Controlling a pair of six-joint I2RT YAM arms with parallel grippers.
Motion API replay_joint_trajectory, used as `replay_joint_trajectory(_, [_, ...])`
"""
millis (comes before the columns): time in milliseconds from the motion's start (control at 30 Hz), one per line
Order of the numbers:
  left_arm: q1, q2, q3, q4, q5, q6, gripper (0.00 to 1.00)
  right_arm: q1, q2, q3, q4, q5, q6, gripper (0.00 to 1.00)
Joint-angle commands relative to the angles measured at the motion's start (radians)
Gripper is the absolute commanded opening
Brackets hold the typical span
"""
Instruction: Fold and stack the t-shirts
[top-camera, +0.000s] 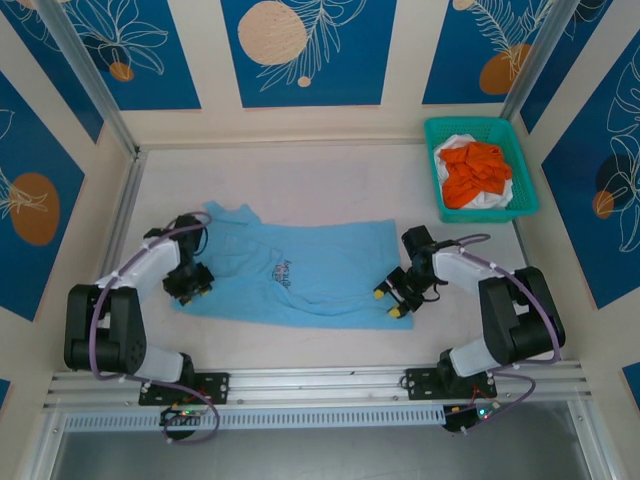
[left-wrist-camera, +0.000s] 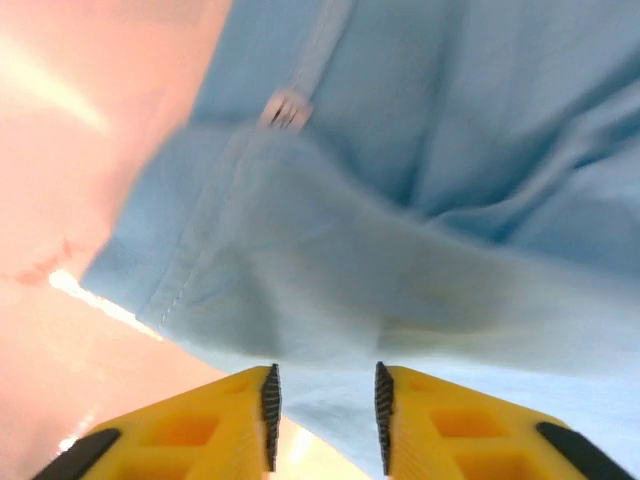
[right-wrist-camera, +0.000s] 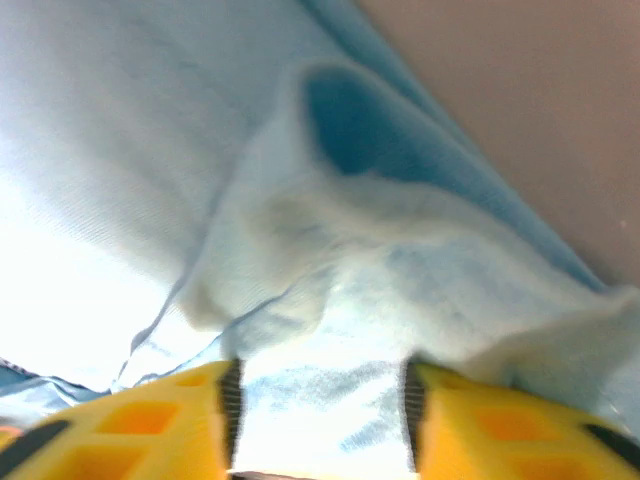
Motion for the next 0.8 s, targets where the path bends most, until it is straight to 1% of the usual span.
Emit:
replay_joint_trajectory(0, [-0.007,0.024,0.226,-0.06,0.002,-0.005,0.44,0.019,-0.081,0.111,-0.058,0.075,-0.029,0.6])
replay_joint_trajectory(100, [0.008,0.106,0.424,-0.074,0.022,-0.035,0.49,0.018,-0.127,0.197,-0.052,0.119,-0.08,0.68])
replay_joint_trajectory(200, [0.034,0.24,0.591,-0.086,0.051,-0.067,0.52,-0.006,-0.117,0.273,-0.029,0.141,-0.14,0.72])
replay_joint_trajectory(367, [0.083,0.48,0.796,-0.086,0.109,-0.109,0.5,-0.048,-0.052,0.342,0.098,0.132,-0.233,0.72])
replay_joint_trajectory(433, [0.092,0.57,0.872,-0.083,0.106,-0.107,0.49,-0.06,-0.01,0.359,0.17,0.114,-0.284,0.72])
replay_joint_trajectory(533, [0.104,0.693,0.981,-0.101,0.096,-0.08,0.49,-0.063,0.043,0.379,0.235,0.137,-0.367,0.73])
replay_joint_trajectory(633, [0.121,0.787,1.07,-0.099,0.107,-0.037,0.48,-0.085,0.095,0.418,0.246,0.105,-0.386,0.74])
replay_joint_trajectory(767, [0.142,0.848,1.128,-0.069,0.107,0.024,0.47,-0.121,0.178,0.504,0.172,0.012,-0.402,0.72])
